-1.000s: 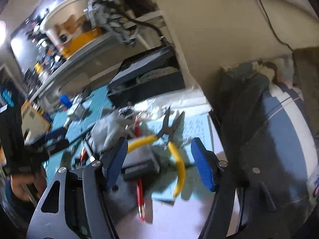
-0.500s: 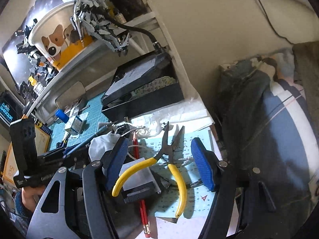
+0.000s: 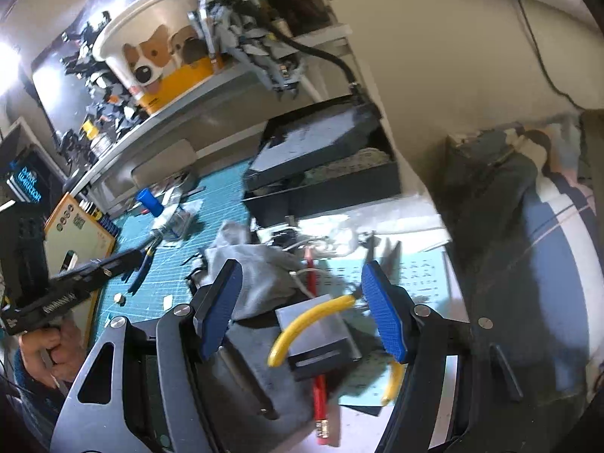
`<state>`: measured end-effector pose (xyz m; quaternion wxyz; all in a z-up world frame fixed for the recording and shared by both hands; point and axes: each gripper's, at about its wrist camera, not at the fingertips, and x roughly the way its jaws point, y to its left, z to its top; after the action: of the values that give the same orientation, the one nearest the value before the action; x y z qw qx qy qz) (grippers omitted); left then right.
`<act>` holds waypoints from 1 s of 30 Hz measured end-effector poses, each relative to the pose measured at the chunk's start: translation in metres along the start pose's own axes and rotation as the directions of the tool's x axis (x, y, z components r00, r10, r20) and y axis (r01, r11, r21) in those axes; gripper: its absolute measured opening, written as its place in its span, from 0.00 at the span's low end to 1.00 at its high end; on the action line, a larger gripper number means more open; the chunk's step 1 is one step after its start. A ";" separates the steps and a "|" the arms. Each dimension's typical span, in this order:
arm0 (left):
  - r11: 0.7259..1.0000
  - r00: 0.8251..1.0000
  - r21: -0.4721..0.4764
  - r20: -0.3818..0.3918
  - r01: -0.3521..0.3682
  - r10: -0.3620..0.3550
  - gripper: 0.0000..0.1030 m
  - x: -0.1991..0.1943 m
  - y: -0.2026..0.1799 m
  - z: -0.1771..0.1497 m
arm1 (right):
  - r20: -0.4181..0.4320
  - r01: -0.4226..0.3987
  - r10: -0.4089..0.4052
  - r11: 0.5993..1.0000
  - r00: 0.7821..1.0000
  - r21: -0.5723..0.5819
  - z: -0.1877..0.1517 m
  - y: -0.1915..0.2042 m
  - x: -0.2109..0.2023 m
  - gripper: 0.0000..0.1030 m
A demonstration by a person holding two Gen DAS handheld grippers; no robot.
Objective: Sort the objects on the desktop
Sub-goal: 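Grasp the blue-handled tool with the left gripper while the right grasps the grey cloth, then lift the blue-handled tool and grey cloth off the desk with both grippers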
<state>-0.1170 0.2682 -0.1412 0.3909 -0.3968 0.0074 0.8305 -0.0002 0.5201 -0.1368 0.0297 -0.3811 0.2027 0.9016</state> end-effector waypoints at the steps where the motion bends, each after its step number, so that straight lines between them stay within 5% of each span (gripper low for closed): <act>1: 1.000 1.000 0.000 0.009 -0.002 0.002 0.08 -0.008 0.001 0.000 | -0.004 -0.002 0.002 1.000 1.000 -0.010 0.001 0.004 0.000 0.62; 9: 0.997 0.996 0.005 0.050 -0.074 0.074 0.08 -0.044 0.010 -0.008 | -0.086 0.067 -0.084 0.981 0.993 -0.183 0.012 0.053 0.024 0.68; 17: 0.994 0.993 0.000 0.042 -0.108 0.108 0.08 -0.052 0.017 -0.020 | -0.182 0.162 -0.244 0.912 0.953 -0.376 0.010 0.082 0.079 0.67; 18: 0.994 0.993 0.000 0.043 -0.111 0.110 0.08 -0.053 0.017 -0.021 | -0.184 0.173 -0.260 0.905 0.948 -0.388 0.009 0.083 0.084 0.65; 23: 0.993 0.991 -0.002 0.057 -0.117 0.117 0.08 -0.064 0.018 -0.021 | -0.190 0.170 -0.252 0.916 0.949 -0.363 0.013 0.082 0.079 0.20; 30: 0.989 0.985 -0.010 0.098 -0.145 0.145 0.08 -0.086 0.022 -0.016 | -0.088 0.180 -0.227 0.912 0.970 -0.368 0.040 0.108 0.034 0.12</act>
<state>-0.0884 0.1920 -0.1019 0.3287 -0.3542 0.0157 0.8753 -0.0737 0.4335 -0.0989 0.0406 -0.4564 -0.0037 0.8888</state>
